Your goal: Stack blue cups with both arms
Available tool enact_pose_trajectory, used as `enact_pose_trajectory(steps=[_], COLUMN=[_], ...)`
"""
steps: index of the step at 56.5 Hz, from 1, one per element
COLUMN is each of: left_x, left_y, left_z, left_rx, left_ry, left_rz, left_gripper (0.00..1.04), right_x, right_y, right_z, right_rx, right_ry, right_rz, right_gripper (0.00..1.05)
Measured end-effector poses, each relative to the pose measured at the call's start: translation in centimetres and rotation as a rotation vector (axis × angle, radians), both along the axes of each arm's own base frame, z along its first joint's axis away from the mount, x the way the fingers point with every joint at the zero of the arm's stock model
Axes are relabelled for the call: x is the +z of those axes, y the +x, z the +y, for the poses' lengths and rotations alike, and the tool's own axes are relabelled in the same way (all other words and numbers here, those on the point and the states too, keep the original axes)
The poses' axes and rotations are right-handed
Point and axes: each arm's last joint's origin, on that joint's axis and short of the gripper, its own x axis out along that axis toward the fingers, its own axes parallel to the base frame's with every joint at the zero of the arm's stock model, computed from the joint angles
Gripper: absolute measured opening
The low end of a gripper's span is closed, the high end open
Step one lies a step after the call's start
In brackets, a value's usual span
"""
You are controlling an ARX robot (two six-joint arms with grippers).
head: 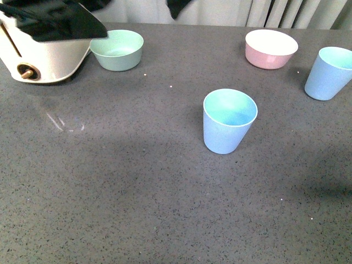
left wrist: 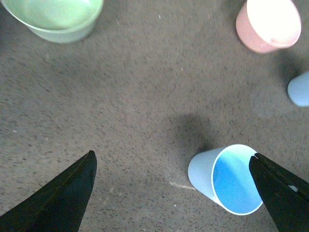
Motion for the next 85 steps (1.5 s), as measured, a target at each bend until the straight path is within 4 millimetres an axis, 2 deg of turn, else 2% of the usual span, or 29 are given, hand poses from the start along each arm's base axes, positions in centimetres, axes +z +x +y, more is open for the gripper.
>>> enact_pose_trajectory(steps=[5, 9, 11, 17, 23, 29, 33, 37, 49, 62, 68, 79, 85], left_x=[1.6, 2.0, 1.9, 1.3, 0.5, -1.1, -2.1, -2.5, -3.7, -4.5, -4.9, -6.0, -5.8], left_y=[-0.8, -1.4, -2.3, -5.1, -7.3, -9.1, -10.4, -11.3, -14.0, -15.8, -16.8, -18.1, -18.5], left_z=[2.4, 4.3, 5.9, 9.6, 11.4, 12.7, 13.6, 14.0, 15.5, 16.2, 17.3, 17.4, 17.4], left_rx=[0.037, 0.158, 0.209, 0.273, 0.268, 0.252, 0.246, 0.24, 0.248, 0.243, 0.25, 0.244, 0.245], left_ry=[-0.025, 0.054, 0.101, 0.179, 0.209, 0.24, 0.25, 0.248, 0.255, 0.256, 0.259, 0.256, 0.256], left_rz=[-0.108, -0.384, -0.527, -0.734, -0.787, -0.766, -0.757, -0.761, -0.766, -0.764, -0.763, -0.769, -0.772], left_gripper=[0.95, 0.85, 0.78, 0.6, 0.44, 0.26, 0.1, 0.02, 0.02, 0.02, 0.02, 0.02, 0.02], right_x=[0.0, 0.0, 0.0, 0.0, 0.0, 0.0, 0.0, 0.0, 0.0, 0.0, 0.0, 0.0, 0.0], right_y=[0.0, 0.0, 0.0, 0.0, 0.0, 0.0, 0.0, 0.0, 0.0, 0.0, 0.0, 0.0, 0.0], right_z=[0.0, 0.0, 0.0, 0.0, 0.0, 0.0, 0.0, 0.0, 0.0, 0.0, 0.0, 0.0, 0.0], right_rx=[0.0, 0.002, 0.001, 0.0, 0.001, 0.001, 0.0, 0.0, 0.0, 0.0, 0.0, 0.0, 0.0], right_ry=[0.0, 0.0, 0.0, 0.0, 0.0, 0.0, 0.0, 0.0, 0.0, 0.0, 0.0, 0.0, 0.0], right_rz=[0.0, 0.0, 0.0, 0.0, 0.0, 0.0, 0.0, 0.0, 0.0, 0.0, 0.0, 0.0, 0.0], right_gripper=[0.96, 0.96, 0.96, 0.96, 0.96, 0.96, 0.96, 0.96, 0.96, 0.96, 0.96, 0.96, 0.96])
